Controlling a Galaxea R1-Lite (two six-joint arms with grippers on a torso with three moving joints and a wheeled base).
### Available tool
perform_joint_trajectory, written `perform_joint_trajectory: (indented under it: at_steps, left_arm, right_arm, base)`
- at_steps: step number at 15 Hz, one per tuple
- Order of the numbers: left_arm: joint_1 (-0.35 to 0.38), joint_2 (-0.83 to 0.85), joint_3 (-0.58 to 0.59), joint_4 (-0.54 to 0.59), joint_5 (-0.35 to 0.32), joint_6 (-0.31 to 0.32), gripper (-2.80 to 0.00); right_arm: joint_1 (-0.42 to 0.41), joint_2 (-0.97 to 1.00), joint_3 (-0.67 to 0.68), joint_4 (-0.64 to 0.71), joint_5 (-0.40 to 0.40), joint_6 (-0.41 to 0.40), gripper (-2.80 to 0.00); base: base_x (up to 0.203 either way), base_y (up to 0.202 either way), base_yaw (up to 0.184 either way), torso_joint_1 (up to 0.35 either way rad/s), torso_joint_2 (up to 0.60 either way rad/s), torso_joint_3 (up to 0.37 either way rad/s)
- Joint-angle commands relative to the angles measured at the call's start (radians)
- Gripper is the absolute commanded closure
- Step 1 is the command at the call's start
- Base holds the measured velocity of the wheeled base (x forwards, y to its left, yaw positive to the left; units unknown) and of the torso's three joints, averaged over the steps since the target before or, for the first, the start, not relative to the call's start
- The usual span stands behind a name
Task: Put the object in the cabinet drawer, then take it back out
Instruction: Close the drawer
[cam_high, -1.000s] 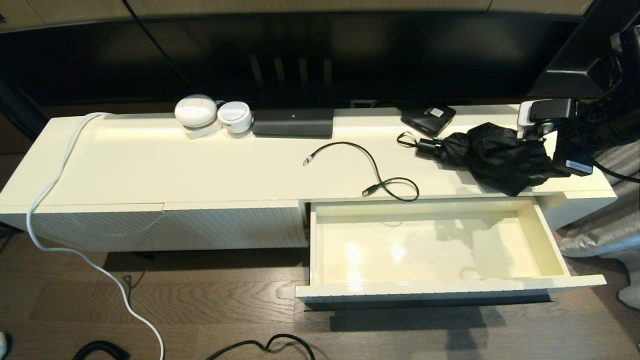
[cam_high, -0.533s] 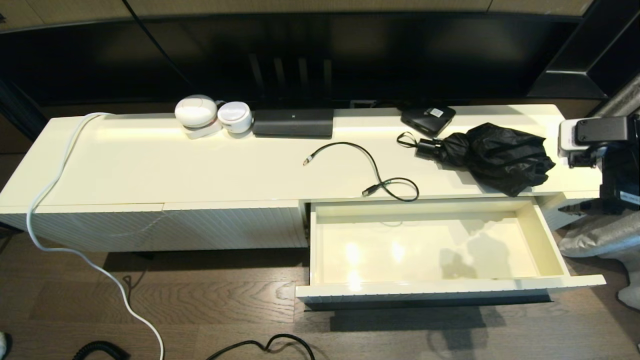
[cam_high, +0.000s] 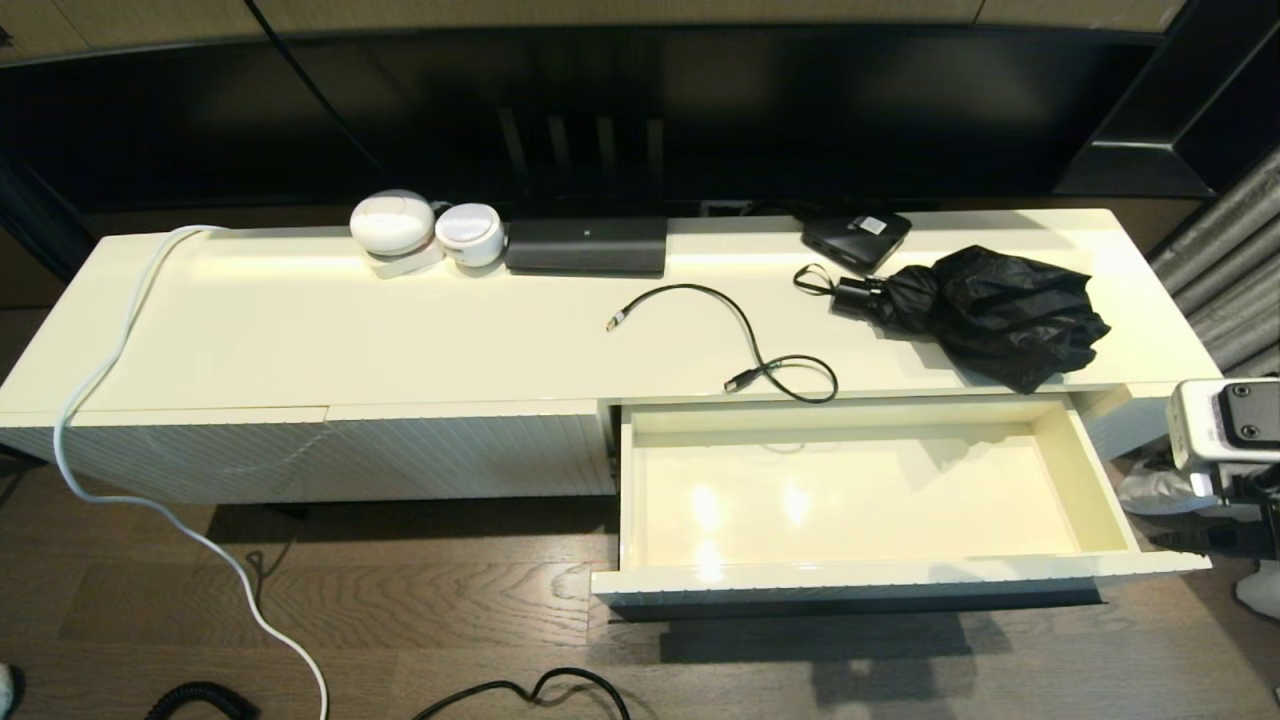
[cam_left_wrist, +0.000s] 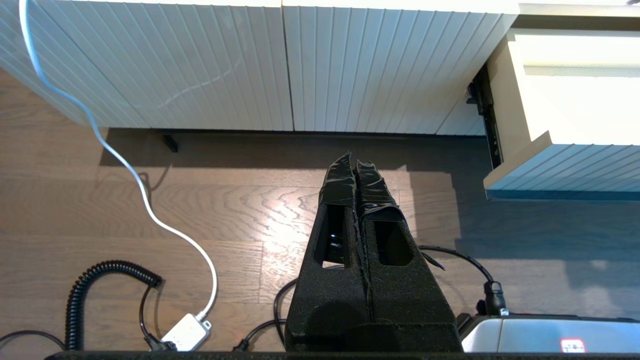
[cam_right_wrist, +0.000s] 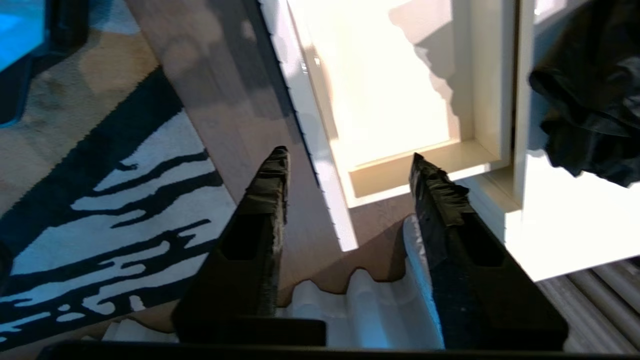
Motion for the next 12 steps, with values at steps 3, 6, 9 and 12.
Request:
perform_joint_trajectory:
  at_steps: [3, 6, 9, 12]
  left_arm:
    - [0.001, 0.001, 0.000, -0.001, -0.002, -0.001, 0.00]
    - [0.001, 0.001, 0.000, -0.001, -0.002, -0.001, 0.00]
    - [0.000, 0.001, 0.000, -0.001, -0.001, -0.001, 0.00]
    - [0.001, 0.001, 0.000, -0.001, -0.001, -0.001, 0.00]
  right_arm:
    - [0.086, -0.050, 0.107, 0.003, 0.038, 0.044, 0.00]
    - [0.197, -0.021, 0.176, -0.005, 0.066, 0.170, 0.00]
    - [0.247, 0.026, 0.273, -0.105, 0.072, 0.221, 0.00]
    - [0.253, 0.072, 0.336, -0.141, 0.075, 0.218, 0.00]
  base:
    - [0.000, 0.000, 0.000, 0.000, 0.00, 0.000]
    - [0.000, 0.000, 0.000, 0.000, 0.00, 0.000]
    - [0.000, 0.000, 0.000, 0.000, 0.00, 0.000]
    - [0.000, 0.000, 0.000, 0.000, 0.00, 0.000]
